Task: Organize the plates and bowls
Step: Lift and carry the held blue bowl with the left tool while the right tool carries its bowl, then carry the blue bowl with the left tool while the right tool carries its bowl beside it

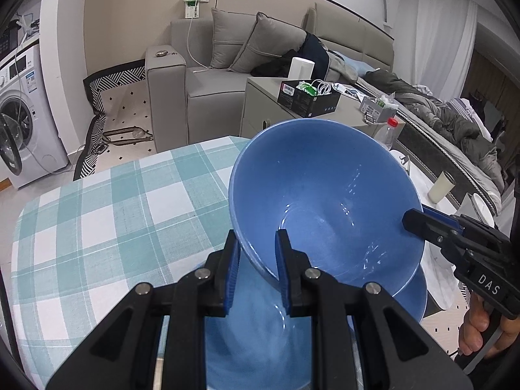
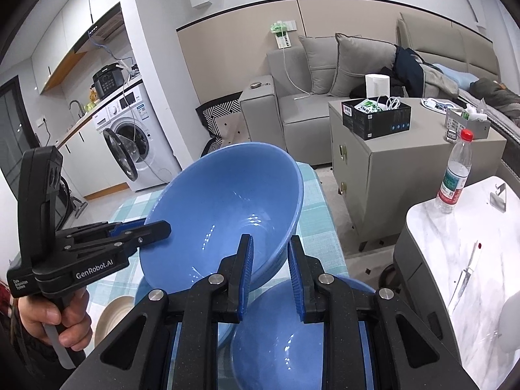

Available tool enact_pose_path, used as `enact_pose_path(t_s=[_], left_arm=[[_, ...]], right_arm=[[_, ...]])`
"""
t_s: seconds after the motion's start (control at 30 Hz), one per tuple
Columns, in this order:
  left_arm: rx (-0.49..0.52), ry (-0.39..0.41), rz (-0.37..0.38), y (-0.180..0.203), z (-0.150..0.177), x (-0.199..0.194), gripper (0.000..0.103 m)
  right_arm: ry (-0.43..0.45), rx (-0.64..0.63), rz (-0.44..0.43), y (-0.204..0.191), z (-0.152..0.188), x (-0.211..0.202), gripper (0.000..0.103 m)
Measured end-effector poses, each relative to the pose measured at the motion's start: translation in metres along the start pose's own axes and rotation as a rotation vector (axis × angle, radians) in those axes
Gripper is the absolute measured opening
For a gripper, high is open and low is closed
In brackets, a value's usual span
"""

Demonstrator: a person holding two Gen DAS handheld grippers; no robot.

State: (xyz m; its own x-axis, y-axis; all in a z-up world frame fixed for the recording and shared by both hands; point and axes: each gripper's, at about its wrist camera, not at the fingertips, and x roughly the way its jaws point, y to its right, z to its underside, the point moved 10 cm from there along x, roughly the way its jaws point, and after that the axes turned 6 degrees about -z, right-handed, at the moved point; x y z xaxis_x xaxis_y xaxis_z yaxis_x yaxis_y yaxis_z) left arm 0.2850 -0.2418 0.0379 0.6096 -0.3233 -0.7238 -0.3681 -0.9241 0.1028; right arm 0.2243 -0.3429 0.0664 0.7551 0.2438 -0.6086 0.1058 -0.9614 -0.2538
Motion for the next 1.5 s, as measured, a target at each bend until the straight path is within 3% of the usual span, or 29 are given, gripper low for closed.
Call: enact_pose_path(t_s=[0.63,1.5], left_arm=[[-0.02,0.032,-0.031,-0.026,0.025,-0.036,0.02],[-0.043,0.008,-0.077,-0.044,0.059,-0.032,0.02]], right_arm=[[0.02,0.013,-0.075,-0.041,0.03,-0.005,0.022],[-0.011,0.04,-0.124,-0.055,0.071,0.014,0.022]])
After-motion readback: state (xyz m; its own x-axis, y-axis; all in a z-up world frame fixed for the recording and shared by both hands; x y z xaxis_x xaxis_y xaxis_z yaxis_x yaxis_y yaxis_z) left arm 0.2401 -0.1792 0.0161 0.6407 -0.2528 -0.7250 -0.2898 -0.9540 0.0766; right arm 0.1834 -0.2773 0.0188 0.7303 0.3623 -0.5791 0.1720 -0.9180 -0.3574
